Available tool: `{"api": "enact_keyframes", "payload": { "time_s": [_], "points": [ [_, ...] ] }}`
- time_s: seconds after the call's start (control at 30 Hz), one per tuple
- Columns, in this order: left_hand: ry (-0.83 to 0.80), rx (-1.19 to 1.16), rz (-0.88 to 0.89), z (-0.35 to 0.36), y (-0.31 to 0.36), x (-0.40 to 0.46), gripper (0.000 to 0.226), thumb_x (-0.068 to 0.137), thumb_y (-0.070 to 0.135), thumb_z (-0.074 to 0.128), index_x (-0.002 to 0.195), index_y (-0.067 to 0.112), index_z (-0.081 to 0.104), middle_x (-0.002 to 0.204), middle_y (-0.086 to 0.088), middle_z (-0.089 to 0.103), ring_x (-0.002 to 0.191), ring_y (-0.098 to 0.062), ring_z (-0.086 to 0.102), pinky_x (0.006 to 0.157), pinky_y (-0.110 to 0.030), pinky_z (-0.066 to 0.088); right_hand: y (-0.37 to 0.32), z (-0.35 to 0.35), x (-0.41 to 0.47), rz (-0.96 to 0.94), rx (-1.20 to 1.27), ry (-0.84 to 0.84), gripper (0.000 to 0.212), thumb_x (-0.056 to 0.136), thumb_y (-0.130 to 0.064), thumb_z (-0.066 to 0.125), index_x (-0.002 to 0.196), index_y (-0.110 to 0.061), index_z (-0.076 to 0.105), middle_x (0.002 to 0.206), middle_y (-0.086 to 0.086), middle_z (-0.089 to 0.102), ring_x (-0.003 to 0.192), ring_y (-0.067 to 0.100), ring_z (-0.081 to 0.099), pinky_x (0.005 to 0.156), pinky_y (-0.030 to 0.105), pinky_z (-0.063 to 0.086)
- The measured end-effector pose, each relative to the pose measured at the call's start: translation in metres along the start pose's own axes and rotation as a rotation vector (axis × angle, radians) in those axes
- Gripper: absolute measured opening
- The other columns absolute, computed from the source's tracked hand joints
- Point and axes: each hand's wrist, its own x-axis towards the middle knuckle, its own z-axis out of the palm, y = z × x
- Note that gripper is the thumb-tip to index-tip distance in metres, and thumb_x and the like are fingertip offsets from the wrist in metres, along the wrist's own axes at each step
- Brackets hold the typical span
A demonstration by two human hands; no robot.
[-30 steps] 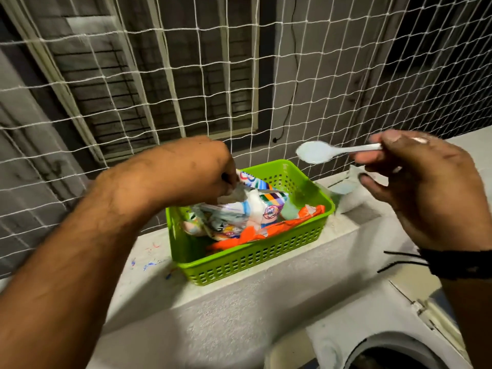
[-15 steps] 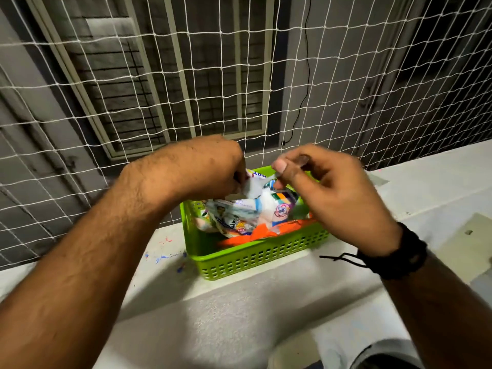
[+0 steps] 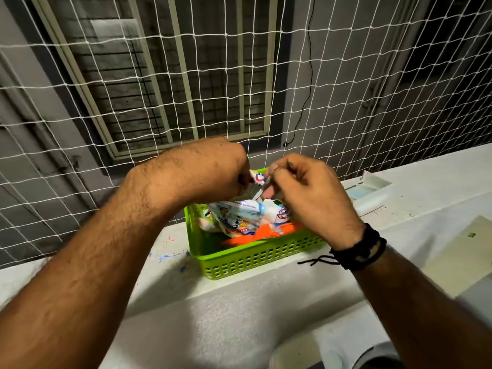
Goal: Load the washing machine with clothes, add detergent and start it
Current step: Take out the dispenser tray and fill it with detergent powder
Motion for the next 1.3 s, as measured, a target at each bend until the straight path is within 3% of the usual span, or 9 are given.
{"api": "enact_keyframes", "payload": {
  "time_s": [0.1, 0.2, 0.3, 0.5, 0.67, 0.8, 0.9, 1.17, 1.3],
  "points": [
    [0.014, 0.025, 0.010, 0.000, 0.001, -0.001, 0.025, 0.092, 0.035, 0.059, 0.113, 0.031, 0.071, 0.091, 0.008, 0.069, 0.085, -0.012, 0.059, 0.071, -0.024, 0.044, 0.000, 0.002, -0.001, -0.027, -0.072, -0.038, 0.007, 0.090, -0.026, 0.061, 0.087, -0.023, 0.067, 0.068, -0.005, 0.070, 0.055, 0.003, 0.061, 0.064, 0.031, 0.055],
    [0.006, 0.038, 0.004, 0.001, 0.002, 0.000, 0.024, 0.091, 0.034, 0.059, 0.111, 0.030, 0.072, 0.091, 0.008, 0.069, 0.084, -0.012, 0.060, 0.071, -0.025, 0.047, 0.000, 0.000, -0.003, -0.061, -0.088, -0.080, 0.008, 0.090, -0.027, 0.067, 0.088, -0.024, 0.073, 0.074, -0.007, 0.070, 0.060, 0.005, 0.065, 0.067, 0.032, 0.057],
    [-0.001, 0.050, 0.010, 0.002, 0.005, 0.002, 0.024, 0.092, 0.034, 0.058, 0.112, 0.031, 0.072, 0.094, 0.009, 0.069, 0.086, -0.011, 0.060, 0.068, -0.025, 0.045, 0.003, -0.004, -0.001, -0.101, -0.140, -0.077, 0.009, 0.089, -0.029, 0.071, 0.085, -0.025, 0.078, 0.068, -0.012, 0.067, 0.066, 0.005, 0.063, 0.068, 0.022, 0.049],
    [-0.007, 0.039, 0.023, 0.006, 0.007, 0.004, 0.023, 0.092, 0.034, 0.059, 0.112, 0.035, 0.070, 0.103, 0.004, 0.069, 0.085, -0.014, 0.056, 0.069, -0.026, 0.042, 0.010, -0.002, -0.001, -0.119, -0.174, -0.095, 0.005, 0.086, -0.030, 0.075, 0.090, -0.028, 0.076, 0.071, -0.012, 0.067, 0.076, 0.016, 0.064, 0.076, 0.038, 0.054],
    [-0.011, 0.067, 0.035, 0.008, 0.012, 0.004, 0.024, 0.094, 0.036, 0.057, 0.113, 0.034, 0.071, 0.092, 0.005, 0.064, 0.082, -0.014, 0.052, 0.067, -0.028, 0.039, 0.009, -0.007, -0.003, -0.130, -0.137, -0.125, 0.005, 0.087, -0.026, 0.074, 0.091, -0.026, 0.077, 0.072, -0.017, 0.066, 0.069, 0.001, 0.064, 0.064, 0.013, 0.047],
    [-0.003, 0.073, 0.043, 0.006, 0.012, 0.003, 0.025, 0.094, 0.038, 0.055, 0.113, 0.032, 0.071, 0.102, 0.003, 0.070, 0.087, -0.016, 0.058, 0.072, -0.028, 0.047, 0.010, -0.016, -0.001, -0.127, -0.063, -0.097, 0.007, 0.088, -0.029, 0.074, 0.093, -0.026, 0.077, 0.084, -0.014, 0.073, 0.082, 0.001, 0.065, 0.081, 0.030, 0.052],
    [-0.009, 0.080, 0.043, 0.004, 0.015, 0.003, 0.027, 0.095, 0.039, 0.054, 0.115, 0.029, 0.071, 0.104, 0.003, 0.071, 0.093, -0.017, 0.062, 0.076, -0.030, 0.051, 0.011, -0.021, 0.000, -0.125, -0.004, -0.091, 0.006, 0.088, -0.030, 0.074, 0.093, -0.026, 0.077, 0.084, -0.014, 0.073, 0.074, -0.001, 0.064, 0.079, 0.035, 0.055],
    [-0.045, 0.085, 0.027, 0.003, 0.019, 0.003, 0.028, 0.095, 0.039, 0.055, 0.117, 0.031, 0.070, 0.107, 0.004, 0.070, 0.097, -0.017, 0.062, 0.076, -0.029, 0.049, 0.013, -0.025, -0.005, -0.111, 0.016, -0.121, 0.007, 0.088, -0.026, 0.075, 0.094, -0.024, 0.077, 0.087, -0.012, 0.074, 0.071, -0.003, 0.065, 0.080, 0.036, 0.057],
    [-0.020, 0.090, 0.026, -0.004, 0.023, -0.004, 0.026, 0.095, 0.038, 0.056, 0.118, 0.034, 0.068, 0.111, 0.005, 0.069, 0.101, -0.017, 0.060, 0.076, -0.027, 0.045, 0.013, -0.029, -0.009, -0.107, 0.030, -0.094, 0.009, 0.087, -0.025, 0.076, 0.095, -0.024, 0.077, 0.092, -0.008, 0.071, 0.082, 0.005, 0.068, 0.083, 0.038, 0.057]
  ]
}}
